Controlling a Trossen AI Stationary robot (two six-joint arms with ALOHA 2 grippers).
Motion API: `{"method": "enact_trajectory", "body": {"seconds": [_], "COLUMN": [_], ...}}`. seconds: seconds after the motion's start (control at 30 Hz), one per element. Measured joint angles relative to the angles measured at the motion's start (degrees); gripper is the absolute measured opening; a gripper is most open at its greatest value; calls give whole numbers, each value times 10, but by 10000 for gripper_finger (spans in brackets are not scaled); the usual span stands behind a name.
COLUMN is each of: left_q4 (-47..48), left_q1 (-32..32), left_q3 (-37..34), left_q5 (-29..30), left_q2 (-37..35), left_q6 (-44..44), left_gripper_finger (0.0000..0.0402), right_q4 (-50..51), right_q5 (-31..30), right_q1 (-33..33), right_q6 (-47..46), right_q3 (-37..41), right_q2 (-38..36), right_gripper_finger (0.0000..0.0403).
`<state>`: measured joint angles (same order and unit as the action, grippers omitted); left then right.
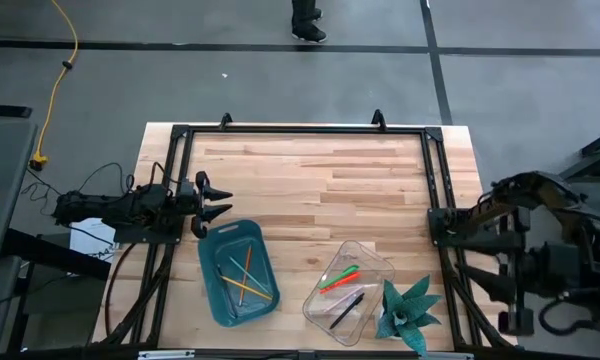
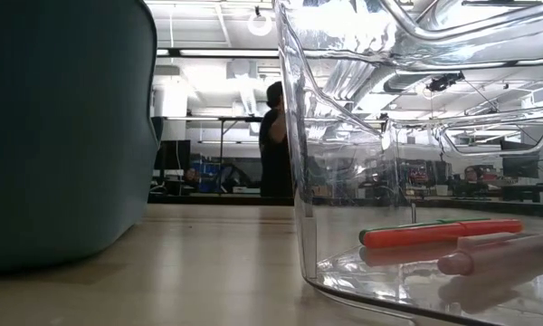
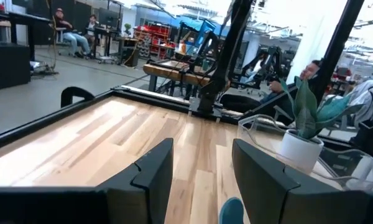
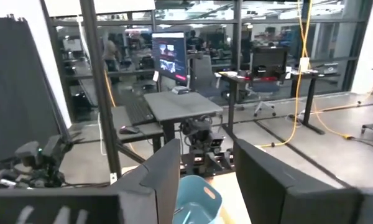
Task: Sort pens & pencils
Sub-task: Return to Home Position
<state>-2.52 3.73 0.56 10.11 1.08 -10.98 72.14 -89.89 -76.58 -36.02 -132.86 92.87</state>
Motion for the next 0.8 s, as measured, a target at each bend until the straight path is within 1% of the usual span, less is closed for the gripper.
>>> {"method": "enact_trajectory", "body": {"seconds": [0.13,0.17,0.2,0.27,0.3,0.37,0.4,0.43,0.53,0.57,0.6,0.63,0.77,0.8], "left_q4": [0,0,0,0,0,0,0,0,1,1,1,1,1,1], "left_q1": [0,0,0,0,0,0,0,0,0,0,0,0,0,0], "left_q3": [0,0,0,0,0,0,0,0,0,0,0,0,0,0], "left_q5": [-3,-3,-4,-4,-4,-6,-7,-10,-11,-11,-11,-11,-11,-11], "left_q2": [0,0,0,0,0,0,0,0,0,0,0,0,0,0], "left_q6": [-15,-19,-25,-35,-40,-49,-54,-57,-59,-59,-59,-59,-59,-59], "left_gripper_finger": [152,152,152,152,152,152,152,152,152,152,152,152,152,152], "right_q4": [-123,-156,-195,-292,-348,-439,-463,-466,-448,-448,-448,-447,-445,-445], "right_q5": [0,8,29,108,170,315,365,383,375,389,418,464,704,754], "right_q1": [5,11,19,42,57,88,100,109,130,140,152,165,227,243], "right_q6": [123,158,199,305,371,495,536,557,547,539,536,536,534,528], "right_q3": [6,6,6,6,6,6,6,6,6,5,5,5,7,7], "right_q2": [-1,-1,-3,-4,-4,-3,-4,-7,-25,-30,-32,-33,-30,-30], "right_gripper_finger": [133,130,126,119,116,110,107,104,95,94,93,92,92,92]}}
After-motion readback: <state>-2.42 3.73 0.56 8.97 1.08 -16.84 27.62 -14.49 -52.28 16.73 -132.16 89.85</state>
